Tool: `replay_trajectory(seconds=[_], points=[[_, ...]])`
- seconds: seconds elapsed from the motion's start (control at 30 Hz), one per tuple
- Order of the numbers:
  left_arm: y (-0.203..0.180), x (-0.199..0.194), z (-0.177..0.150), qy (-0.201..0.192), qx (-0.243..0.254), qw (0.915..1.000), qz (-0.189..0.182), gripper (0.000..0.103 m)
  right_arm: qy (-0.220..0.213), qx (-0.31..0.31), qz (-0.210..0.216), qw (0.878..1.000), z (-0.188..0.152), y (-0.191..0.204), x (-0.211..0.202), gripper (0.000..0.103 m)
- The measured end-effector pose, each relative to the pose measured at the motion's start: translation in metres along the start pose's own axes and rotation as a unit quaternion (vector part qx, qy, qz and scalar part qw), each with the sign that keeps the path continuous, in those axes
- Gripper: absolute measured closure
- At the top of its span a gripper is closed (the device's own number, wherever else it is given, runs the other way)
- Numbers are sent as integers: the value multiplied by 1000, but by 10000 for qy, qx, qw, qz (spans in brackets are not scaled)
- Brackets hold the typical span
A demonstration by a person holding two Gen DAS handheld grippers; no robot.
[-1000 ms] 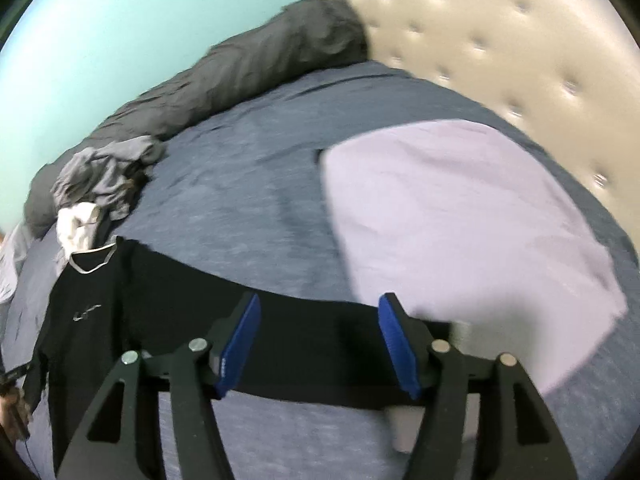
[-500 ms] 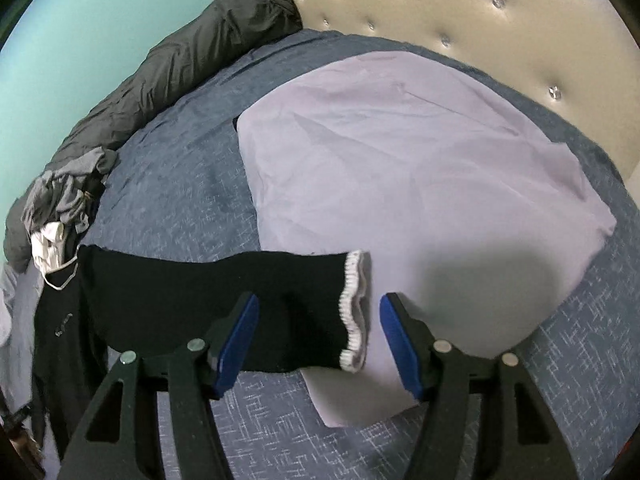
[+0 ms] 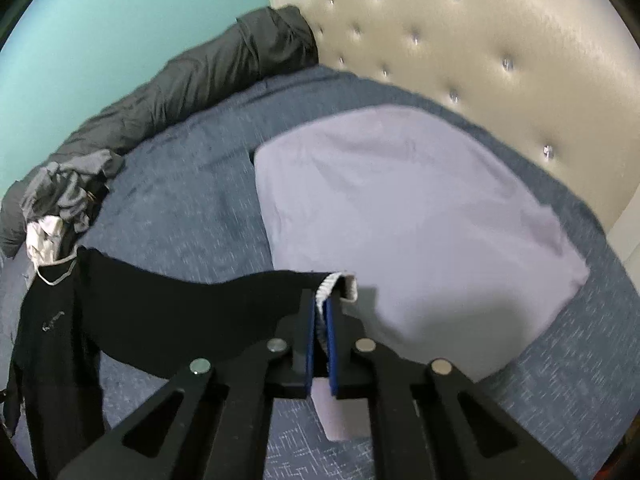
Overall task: Fold clothes
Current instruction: 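Grasp the sweatshirt sleeve cuff with the right tool, then pull the sleeve outward across the bed with the right tool and release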
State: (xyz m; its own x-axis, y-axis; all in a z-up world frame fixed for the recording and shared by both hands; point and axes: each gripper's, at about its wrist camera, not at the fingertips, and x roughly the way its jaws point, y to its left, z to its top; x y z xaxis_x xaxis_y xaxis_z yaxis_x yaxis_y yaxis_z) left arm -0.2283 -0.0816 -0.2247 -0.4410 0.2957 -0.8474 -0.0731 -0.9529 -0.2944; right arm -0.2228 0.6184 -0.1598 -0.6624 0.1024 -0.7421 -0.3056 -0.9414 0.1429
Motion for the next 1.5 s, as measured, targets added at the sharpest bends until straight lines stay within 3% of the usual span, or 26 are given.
replay_trajectory(seconds=[0.23,0.53,0.6,0.77,0.83,0.93,0.97,1.17,1.23,1.27,1.3,1.37,1.5], points=[[-2,-3,-1,42,26,10000,-5,40,-343,31,42,9994,37,-9,-22,99],[0,0,-7,172,59,9998,66,40,-448,195,-332,9983,78,-42,-24,103],[-1,3,-9,206,41,9998,62,40,-312,266,-285,9988,76,-48,-17,103],[-6,10,-10,280,58,9996,2,40,343,510,366,9974,53,-53,14,101],[-9,12,-11,308,94,9995,-25,40,475,349,295,9978,42,-47,24,92],[-12,12,-12,343,164,9993,-42,40,624,383,311,9968,29,-43,37,40],[-12,11,-13,344,170,9993,-43,40,628,427,319,9966,26,-43,40,36],[-10,12,-13,332,138,9993,-25,38,533,371,252,9976,20,-43,48,38],[-10,13,-14,347,121,9993,-22,37,506,103,227,9984,18,-36,51,53],[-10,14,-14,354,117,9993,-23,37,516,-41,163,9985,17,-31,53,71],[-10,15,-15,363,113,9993,-25,37,534,-158,77,9984,15,-27,55,83],[-10,17,-15,392,113,9992,-23,37,518,-220,137,9983,11,-23,56,96],[-12,22,-18,467,144,9988,-17,37,225,-128,71,9996,17,-29,43,99]])
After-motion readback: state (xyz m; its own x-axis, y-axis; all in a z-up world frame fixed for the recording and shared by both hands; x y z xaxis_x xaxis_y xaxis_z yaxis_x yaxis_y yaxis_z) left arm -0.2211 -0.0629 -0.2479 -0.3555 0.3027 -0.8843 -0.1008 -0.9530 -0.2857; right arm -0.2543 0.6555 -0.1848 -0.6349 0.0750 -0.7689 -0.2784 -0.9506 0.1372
